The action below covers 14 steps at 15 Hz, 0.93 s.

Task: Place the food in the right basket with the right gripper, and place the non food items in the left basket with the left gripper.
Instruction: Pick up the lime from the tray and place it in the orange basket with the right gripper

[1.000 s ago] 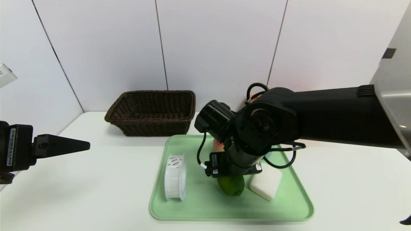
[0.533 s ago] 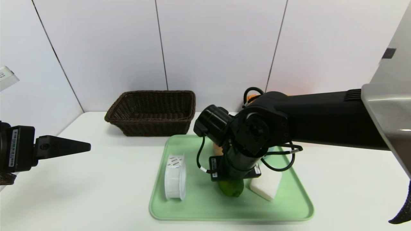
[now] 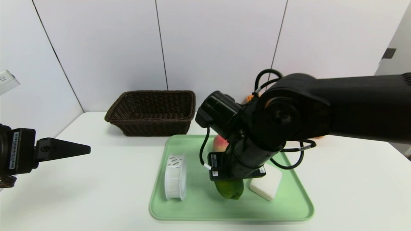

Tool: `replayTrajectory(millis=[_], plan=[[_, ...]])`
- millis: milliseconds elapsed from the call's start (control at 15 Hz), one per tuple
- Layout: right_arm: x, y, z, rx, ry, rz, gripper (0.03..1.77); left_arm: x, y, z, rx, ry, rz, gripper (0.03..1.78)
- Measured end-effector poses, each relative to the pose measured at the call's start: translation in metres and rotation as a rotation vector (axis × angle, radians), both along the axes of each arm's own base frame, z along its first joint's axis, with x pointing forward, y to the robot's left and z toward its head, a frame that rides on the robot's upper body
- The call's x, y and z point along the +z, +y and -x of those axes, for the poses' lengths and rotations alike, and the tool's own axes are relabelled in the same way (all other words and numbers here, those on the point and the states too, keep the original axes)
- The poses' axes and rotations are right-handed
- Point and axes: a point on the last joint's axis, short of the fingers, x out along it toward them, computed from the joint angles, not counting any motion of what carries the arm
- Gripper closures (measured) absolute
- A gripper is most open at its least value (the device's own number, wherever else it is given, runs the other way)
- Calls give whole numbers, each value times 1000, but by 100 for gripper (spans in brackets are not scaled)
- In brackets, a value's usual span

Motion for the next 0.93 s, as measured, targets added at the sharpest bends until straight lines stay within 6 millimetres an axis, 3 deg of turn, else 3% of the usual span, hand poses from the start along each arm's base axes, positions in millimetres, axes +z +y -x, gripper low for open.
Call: replayTrajectory(millis=[267, 467, 667, 933], plan=[[85, -25, 14, 70, -127, -297, 82, 1, 1, 2, 0, -8, 2, 12], [132, -68, -9, 11, -373, -434, 82, 2, 1, 6, 0, -18, 4, 12], [152, -123, -47, -156, -543, -498, 82, 3, 1, 7, 0, -21, 4, 12], [134, -193, -98, -371, -554, -472, 82, 3, 1, 7, -4, -21, 6, 12]])
